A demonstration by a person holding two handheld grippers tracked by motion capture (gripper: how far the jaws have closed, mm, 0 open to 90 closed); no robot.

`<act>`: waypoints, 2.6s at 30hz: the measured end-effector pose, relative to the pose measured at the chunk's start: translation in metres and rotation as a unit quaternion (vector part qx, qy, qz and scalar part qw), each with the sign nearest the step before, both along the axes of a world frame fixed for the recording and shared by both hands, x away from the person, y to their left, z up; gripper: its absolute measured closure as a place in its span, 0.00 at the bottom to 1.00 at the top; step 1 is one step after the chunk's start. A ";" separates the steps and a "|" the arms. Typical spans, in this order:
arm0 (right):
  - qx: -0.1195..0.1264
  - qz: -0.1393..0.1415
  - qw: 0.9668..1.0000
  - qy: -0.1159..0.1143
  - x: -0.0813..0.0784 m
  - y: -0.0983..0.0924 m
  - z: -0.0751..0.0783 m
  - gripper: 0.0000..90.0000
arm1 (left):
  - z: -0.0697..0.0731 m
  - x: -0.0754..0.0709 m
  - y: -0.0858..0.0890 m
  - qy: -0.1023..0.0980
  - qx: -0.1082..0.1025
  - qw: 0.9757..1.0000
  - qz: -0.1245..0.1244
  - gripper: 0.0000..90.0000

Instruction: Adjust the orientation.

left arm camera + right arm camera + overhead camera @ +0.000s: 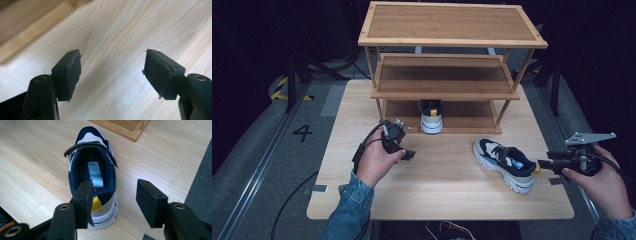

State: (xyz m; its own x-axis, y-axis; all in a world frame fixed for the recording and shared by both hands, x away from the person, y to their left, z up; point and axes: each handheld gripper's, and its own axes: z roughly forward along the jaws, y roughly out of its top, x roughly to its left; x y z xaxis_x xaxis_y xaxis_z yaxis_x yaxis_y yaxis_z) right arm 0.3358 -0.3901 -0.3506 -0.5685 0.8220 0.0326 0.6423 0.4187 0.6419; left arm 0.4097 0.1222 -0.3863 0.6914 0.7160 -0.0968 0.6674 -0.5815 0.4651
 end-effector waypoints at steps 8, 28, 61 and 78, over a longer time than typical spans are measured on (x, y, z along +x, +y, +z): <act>-0.008 -0.001 1.000 0.017 -0.001 0.003 -0.002 0.55 | -0.015 -0.005 0.022 0.049 0.018 0.999 0.015 0.31; -0.059 0.031 0.993 0.094 -0.004 0.019 -0.013 0.77 | -0.023 -0.003 0.022 0.063 0.030 0.998 0.007 0.30; -0.060 0.150 0.982 0.098 -0.025 0.091 0.000 0.77 | -0.029 -0.004 0.025 0.073 0.028 0.997 0.005 0.30; -0.104 0.182 0.974 0.091 -0.004 0.125 -0.026 0.56 | -0.032 -0.010 0.037 0.084 0.030 0.996 0.023 0.31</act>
State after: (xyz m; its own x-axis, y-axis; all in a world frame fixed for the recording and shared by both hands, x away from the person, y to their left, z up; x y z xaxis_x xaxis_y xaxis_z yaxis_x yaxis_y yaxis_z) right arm 0.3317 -0.2647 -0.3765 -0.8242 0.5661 0.0148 0.5216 0.7486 0.4093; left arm 0.3993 0.1592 -0.4184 0.6352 0.7548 -0.1638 0.7595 -0.5718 0.3103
